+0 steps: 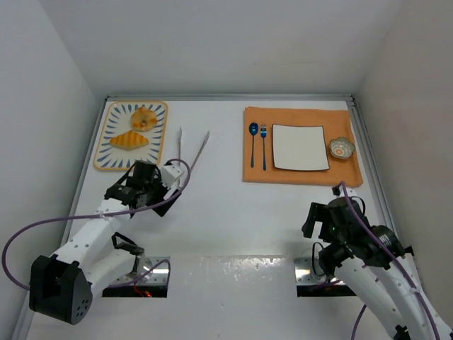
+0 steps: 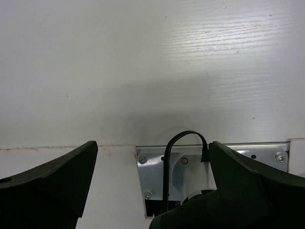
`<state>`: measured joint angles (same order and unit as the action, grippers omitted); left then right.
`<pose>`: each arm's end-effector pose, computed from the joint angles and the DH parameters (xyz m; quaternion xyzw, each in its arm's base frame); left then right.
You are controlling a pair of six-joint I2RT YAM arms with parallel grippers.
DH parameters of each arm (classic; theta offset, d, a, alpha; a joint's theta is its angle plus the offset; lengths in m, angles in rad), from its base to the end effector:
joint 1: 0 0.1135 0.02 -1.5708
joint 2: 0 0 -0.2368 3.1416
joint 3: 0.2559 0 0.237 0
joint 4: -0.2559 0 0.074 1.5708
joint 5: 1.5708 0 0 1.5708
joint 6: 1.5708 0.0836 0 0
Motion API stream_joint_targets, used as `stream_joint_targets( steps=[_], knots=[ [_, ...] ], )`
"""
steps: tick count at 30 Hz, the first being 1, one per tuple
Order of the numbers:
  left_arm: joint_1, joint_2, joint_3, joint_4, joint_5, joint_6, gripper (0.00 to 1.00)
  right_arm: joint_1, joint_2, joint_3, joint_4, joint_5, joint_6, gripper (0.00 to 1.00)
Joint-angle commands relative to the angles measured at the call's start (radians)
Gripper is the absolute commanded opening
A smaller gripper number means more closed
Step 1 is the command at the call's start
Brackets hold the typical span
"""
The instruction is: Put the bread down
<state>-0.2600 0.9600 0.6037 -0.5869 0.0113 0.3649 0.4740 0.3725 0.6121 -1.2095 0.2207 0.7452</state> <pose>0.2052 -0.0556 0.1562 0.2940 0.9046 0.0108 0.3085 0.0937 0.0275 0.1840 0.1606 0.9363 0.0822 0.3014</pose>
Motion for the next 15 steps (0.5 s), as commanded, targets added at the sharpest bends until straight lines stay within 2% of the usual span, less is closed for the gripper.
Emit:
stream_joint_targets(
  steps=[1, 4, 6, 9, 15],
  knots=[
    [0.001, -0.024, 0.143, 0.022, 0.003, -0.03, 1.0, 0.003, -0.004, -0.005, -0.13, 0.011, 0.017, 1.0],
    [0.001, 0.006, 0.307, 0.013, -0.007, -0.146, 1.0, 0.003, 0.006, -0.003, -0.13, 0.008, 0.008, 1.0],
    [-0.01, 0.038, 0.417, -0.025, 0.041, -0.21, 1.0, 0.002, 0.022, -0.003, -0.13, 0.006, 0.008, 1.0],
    [-0.036, 0.114, 0.502, -0.025, 0.099, -0.329, 1.0, -0.001, 0.046, -0.002, -0.133, 0.005, 0.006, 1.0],
    [-0.122, 0.325, 0.562, -0.037, -0.069, -0.399, 1.0, 0.002, 0.085, 0.008, -0.142, 0.016, 0.022, 1.0]
  ],
)
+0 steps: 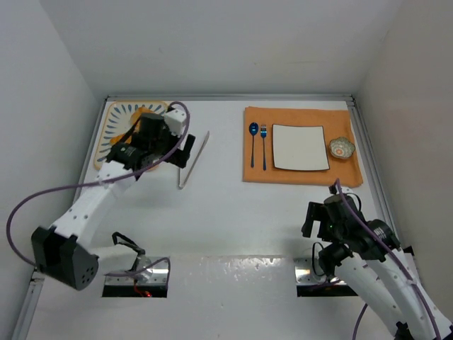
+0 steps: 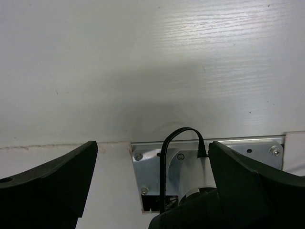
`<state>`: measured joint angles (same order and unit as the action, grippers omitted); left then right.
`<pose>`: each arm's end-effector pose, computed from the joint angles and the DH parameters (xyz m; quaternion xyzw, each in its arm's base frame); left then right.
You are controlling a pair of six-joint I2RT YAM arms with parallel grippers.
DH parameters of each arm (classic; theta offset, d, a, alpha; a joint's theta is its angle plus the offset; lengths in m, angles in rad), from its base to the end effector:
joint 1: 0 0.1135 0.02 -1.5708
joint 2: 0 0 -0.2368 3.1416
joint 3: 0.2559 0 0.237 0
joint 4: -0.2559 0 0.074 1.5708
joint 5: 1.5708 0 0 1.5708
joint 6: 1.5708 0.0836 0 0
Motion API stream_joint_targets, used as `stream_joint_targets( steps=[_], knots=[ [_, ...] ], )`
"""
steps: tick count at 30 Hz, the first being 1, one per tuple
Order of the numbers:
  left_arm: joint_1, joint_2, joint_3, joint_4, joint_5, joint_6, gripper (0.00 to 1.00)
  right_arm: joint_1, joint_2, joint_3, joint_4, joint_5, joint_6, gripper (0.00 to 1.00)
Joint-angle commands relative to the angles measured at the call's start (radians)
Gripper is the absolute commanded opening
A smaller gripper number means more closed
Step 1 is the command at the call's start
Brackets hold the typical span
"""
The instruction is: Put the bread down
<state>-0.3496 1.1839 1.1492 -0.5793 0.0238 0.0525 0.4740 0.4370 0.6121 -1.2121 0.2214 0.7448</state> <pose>0.2724 -0.1014 0.2940 0.1826 0.8687 -0.0786 0.4537 0.0973 0.0293 0.1788 0.1583 0.9460 0.0627 0.2759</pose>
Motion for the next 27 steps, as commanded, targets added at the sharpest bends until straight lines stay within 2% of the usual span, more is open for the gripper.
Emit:
stream_joint_targets(
  steps=[1, 8, 15, 20, 27],
  knots=[
    [-0.041, 0.13, 0.017, -0.056, -0.091, -0.095, 1.0, 0.0, 0.025, 0.006, -0.138, 0.012, 0.028, 1.0],
    [-0.078, 0.356, 0.069, 0.022, -0.165, -0.203, 1.0, 0.003, 0.025, -0.025, -0.057, 0.001, 0.053, 1.0],
    [-0.032, 0.568, 0.104, 0.053, -0.232, -0.237, 1.0, 0.003, 0.092, 0.003, -0.023, 0.032, 0.022, 1.0],
    [0.02, 0.689, 0.093, 0.107, -0.139, -0.237, 1.0, 0.002, 0.149, 0.02, 0.002, 0.068, -0.001, 1.0],
    [0.041, 0.753, 0.113, 0.176, -0.093, -0.227, 1.0, 0.003, 0.209, 0.021, 0.02, 0.071, 0.001, 1.0]
  ],
)
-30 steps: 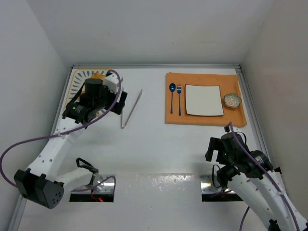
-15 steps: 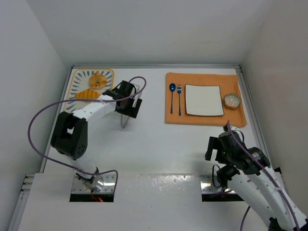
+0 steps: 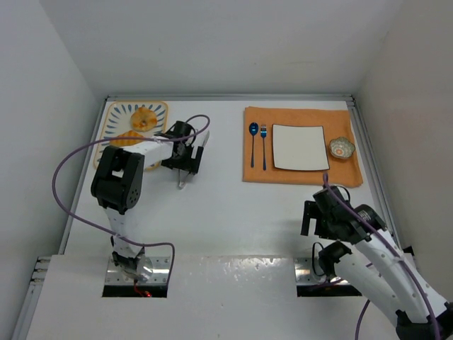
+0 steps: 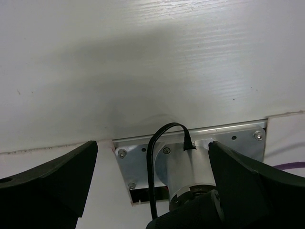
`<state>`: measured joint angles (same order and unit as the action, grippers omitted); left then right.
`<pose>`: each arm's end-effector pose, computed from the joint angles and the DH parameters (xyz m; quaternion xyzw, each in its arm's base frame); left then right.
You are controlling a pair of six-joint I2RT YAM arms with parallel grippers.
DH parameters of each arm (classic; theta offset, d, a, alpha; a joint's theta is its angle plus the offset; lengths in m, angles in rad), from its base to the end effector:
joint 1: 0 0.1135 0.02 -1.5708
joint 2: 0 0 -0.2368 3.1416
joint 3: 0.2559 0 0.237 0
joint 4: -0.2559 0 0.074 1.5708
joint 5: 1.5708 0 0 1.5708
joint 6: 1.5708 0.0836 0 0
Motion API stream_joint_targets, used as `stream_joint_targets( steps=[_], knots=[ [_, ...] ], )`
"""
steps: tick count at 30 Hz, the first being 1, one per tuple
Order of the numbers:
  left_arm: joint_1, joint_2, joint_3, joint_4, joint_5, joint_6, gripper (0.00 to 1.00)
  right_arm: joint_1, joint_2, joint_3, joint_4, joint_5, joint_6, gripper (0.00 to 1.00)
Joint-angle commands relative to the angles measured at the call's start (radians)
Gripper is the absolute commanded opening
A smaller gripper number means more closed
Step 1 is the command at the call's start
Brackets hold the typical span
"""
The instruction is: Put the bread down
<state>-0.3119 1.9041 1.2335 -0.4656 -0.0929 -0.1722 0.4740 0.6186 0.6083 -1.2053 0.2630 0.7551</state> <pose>0.3646 -0.1094 0.0992 0.0581 0.9737 -0.0076 0.2200 0.1085 0.0312 0.1634 0.1596 0.9629 -0.0045 0.2175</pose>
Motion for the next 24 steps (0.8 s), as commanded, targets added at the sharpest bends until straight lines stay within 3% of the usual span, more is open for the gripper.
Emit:
stream_joint_targets(
  steps=[1, 7, 13, 17, 24],
  knots=[
    [0.004, 0.033, 0.04, 0.062, 0.036, -0.003, 1.0, 0.0, 0.033, 0.03, 0.013, 0.033, -0.005, 1.0],
    [0.022, 0.124, 0.107, 0.082, 0.068, -0.012, 0.97, 0.002, 0.052, 0.065, -0.005, 0.067, -0.002, 1.0],
    [0.033, 0.151, 0.133, 0.082, 0.068, -0.035, 0.83, 0.0, 0.059, 0.084, -0.002, 0.084, -0.005, 1.0],
    [0.033, 0.099, 0.103, 0.07, 0.068, -0.035, 0.68, 0.002, 0.058, 0.087, -0.014, 0.085, -0.002, 1.0],
    [0.033, -0.013, 0.173, -0.053, 0.078, 0.028, 0.64, 0.0, 0.012, 0.097, -0.03, 0.09, 0.012, 1.0]
  ],
)
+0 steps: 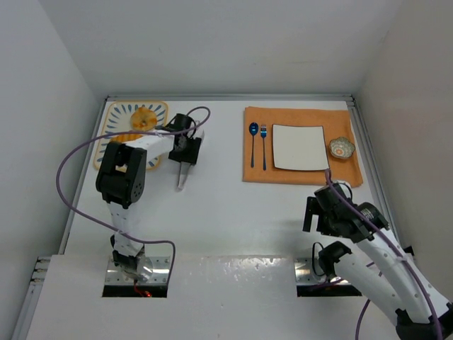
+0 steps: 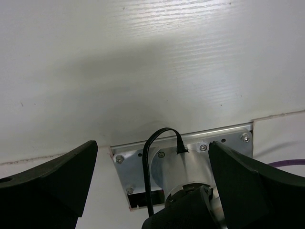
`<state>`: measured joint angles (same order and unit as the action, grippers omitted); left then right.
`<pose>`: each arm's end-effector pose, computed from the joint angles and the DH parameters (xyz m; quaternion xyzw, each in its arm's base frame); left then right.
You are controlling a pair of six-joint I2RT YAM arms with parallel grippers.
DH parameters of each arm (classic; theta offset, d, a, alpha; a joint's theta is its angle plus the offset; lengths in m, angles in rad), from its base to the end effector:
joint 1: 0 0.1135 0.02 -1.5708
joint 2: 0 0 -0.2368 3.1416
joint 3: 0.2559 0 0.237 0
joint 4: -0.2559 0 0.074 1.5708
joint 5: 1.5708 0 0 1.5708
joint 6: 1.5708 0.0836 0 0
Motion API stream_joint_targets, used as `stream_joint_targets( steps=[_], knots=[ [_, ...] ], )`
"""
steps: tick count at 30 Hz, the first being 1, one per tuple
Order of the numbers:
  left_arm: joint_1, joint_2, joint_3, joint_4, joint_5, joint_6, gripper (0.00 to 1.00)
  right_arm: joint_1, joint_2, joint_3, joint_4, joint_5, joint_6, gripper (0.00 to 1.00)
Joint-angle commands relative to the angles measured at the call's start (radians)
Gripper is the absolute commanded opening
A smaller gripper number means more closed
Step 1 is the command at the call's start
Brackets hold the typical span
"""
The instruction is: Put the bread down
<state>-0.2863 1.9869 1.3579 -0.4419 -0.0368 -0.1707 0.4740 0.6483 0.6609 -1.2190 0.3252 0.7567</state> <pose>0.3960 -0.1134 0.1054 0.0514 0.9674 -0.0387 0.2449 0.1139 0.0284 0.1762 0.1658 0.9567 -0.0268 0.2379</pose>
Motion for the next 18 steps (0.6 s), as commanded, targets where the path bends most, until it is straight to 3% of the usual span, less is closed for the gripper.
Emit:
stream_joint_targets(
  steps=[1, 12, 18],
  knots=[
    [0.007, -0.127, 0.061, -0.095, 0.034, 0.057, 0.64, 0.003, -0.021, 0.046, -0.017, 0.028, 0.012, 1.0],
    [0.027, -0.298, 0.172, -0.299, 0.07, 0.169, 0.6, 0.002, -0.139, 0.049, -0.051, -0.003, 0.018, 1.0],
    [0.09, -0.346, 0.233, -0.366, 0.083, 0.188, 0.6, 0.003, -0.104, 0.077, -0.072, -0.063, -0.025, 1.0]
  ],
)
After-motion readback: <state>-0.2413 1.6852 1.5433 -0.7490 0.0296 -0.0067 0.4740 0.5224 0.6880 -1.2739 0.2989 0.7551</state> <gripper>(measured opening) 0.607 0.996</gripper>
